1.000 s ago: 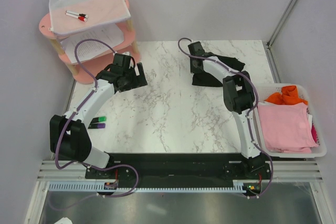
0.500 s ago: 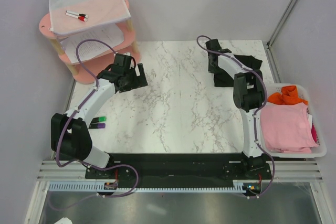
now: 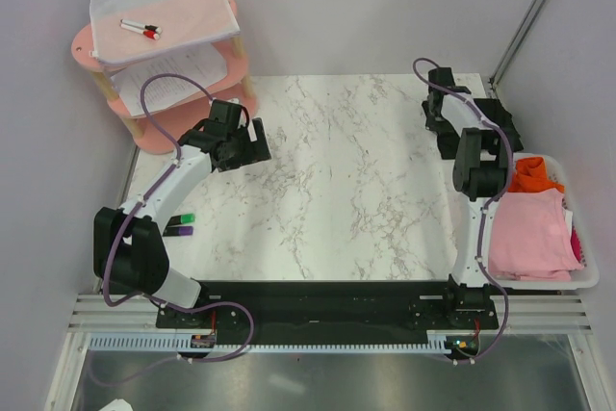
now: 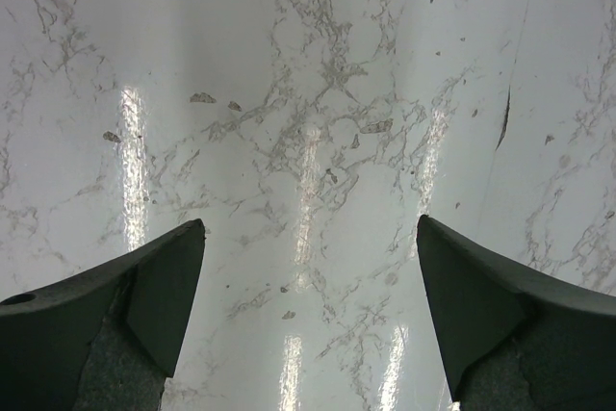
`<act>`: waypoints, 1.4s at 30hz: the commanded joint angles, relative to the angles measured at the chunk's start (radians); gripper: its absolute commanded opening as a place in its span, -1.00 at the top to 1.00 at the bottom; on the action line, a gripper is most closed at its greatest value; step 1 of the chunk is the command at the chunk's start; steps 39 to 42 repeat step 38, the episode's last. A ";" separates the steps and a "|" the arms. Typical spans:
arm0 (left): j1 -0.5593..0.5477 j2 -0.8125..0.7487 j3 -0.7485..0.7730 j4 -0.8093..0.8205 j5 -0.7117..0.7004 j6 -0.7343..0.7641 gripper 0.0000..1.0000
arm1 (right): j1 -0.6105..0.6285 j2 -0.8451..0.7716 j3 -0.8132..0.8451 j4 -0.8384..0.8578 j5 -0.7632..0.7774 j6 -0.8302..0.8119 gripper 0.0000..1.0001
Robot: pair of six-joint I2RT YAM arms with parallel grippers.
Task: Fold and stack the t-shirts
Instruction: Put the neatly folded tshirt into the corner of the board with the right arm
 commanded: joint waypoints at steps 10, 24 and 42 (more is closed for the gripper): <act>0.002 0.017 -0.008 0.007 -0.018 0.026 -0.97 | 0.022 -0.119 -0.108 0.016 -0.024 -0.026 0.88; 0.002 -0.017 -0.069 0.067 -0.006 0.051 -1.00 | 0.380 -0.397 -0.269 0.212 0.048 -0.086 -0.96; 0.002 -0.034 -0.124 0.122 0.011 0.097 -1.00 | 0.595 -0.600 -0.613 0.507 0.030 -0.050 -0.96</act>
